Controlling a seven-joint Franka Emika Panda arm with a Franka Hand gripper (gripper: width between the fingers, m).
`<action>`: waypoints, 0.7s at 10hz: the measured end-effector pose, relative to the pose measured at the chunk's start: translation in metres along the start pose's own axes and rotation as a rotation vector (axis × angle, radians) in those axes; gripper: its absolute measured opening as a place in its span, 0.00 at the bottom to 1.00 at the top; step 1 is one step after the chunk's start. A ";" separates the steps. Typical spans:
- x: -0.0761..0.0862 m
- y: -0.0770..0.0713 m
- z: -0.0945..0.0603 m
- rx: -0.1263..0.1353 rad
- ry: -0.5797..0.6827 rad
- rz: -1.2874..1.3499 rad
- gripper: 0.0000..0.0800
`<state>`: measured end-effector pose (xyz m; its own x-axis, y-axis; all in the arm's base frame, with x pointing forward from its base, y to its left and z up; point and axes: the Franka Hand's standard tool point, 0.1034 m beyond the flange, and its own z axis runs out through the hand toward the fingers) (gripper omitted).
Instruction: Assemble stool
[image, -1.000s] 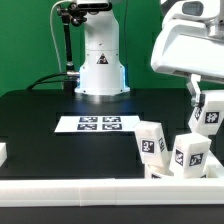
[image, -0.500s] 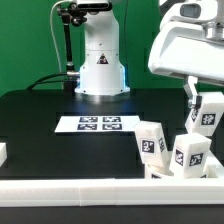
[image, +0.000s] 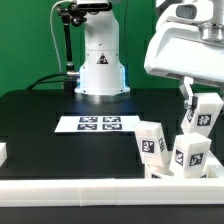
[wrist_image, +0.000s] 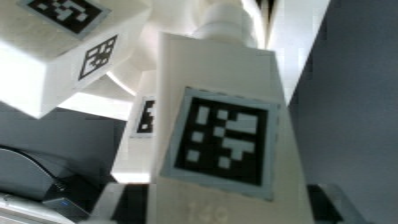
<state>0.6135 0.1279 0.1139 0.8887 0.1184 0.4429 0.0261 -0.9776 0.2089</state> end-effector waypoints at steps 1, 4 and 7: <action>0.000 0.001 0.000 0.000 0.004 0.001 0.41; -0.002 0.010 0.005 -0.007 0.024 0.009 0.41; -0.003 0.011 0.005 -0.008 0.024 0.011 0.41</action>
Offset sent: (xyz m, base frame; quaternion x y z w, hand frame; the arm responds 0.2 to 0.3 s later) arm 0.0013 -0.0072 -0.0046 0.0124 0.0268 0.0261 0.9992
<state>0.6140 0.1163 0.1104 0.8779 0.1113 0.4657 0.0123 -0.9775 0.2104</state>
